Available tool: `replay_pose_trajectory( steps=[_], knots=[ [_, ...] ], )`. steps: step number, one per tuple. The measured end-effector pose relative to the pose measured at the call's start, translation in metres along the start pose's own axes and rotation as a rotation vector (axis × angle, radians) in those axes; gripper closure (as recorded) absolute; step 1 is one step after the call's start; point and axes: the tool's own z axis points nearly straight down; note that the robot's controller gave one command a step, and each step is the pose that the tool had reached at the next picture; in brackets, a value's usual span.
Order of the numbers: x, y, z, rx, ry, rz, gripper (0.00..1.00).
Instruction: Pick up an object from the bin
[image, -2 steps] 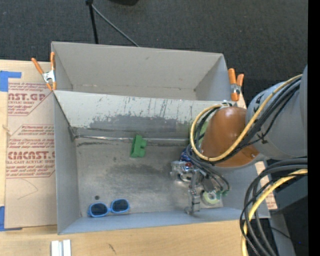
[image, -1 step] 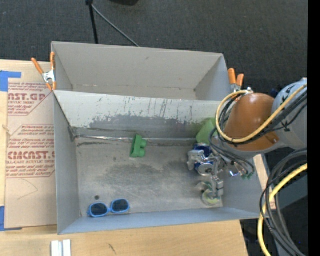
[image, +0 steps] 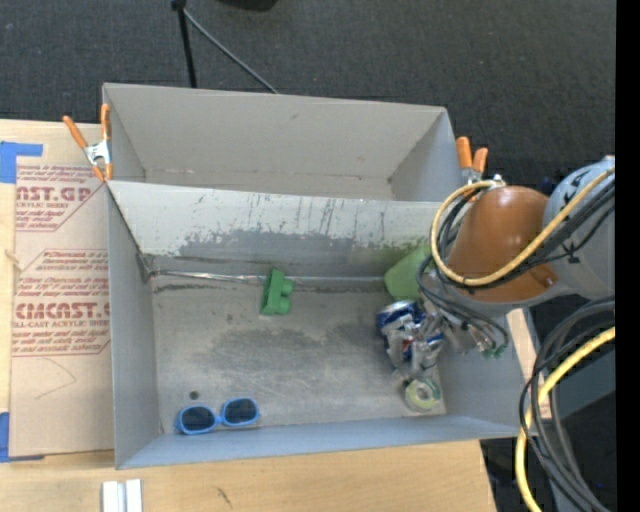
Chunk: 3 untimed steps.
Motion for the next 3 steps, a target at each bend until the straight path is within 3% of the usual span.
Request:
replay_pose_trajectory(
  steps=[1,2,3],
  knots=[
    [0.0001,0.0001,0.0002,0.0,0.0,0.0,0.0],
    [-0.0002,0.0005,0.0,-0.001,0.0,0.0,1.0],
    [0.0001,0.0001,0.0002,0.0,0.0,0.0,0.0]
  ],
)
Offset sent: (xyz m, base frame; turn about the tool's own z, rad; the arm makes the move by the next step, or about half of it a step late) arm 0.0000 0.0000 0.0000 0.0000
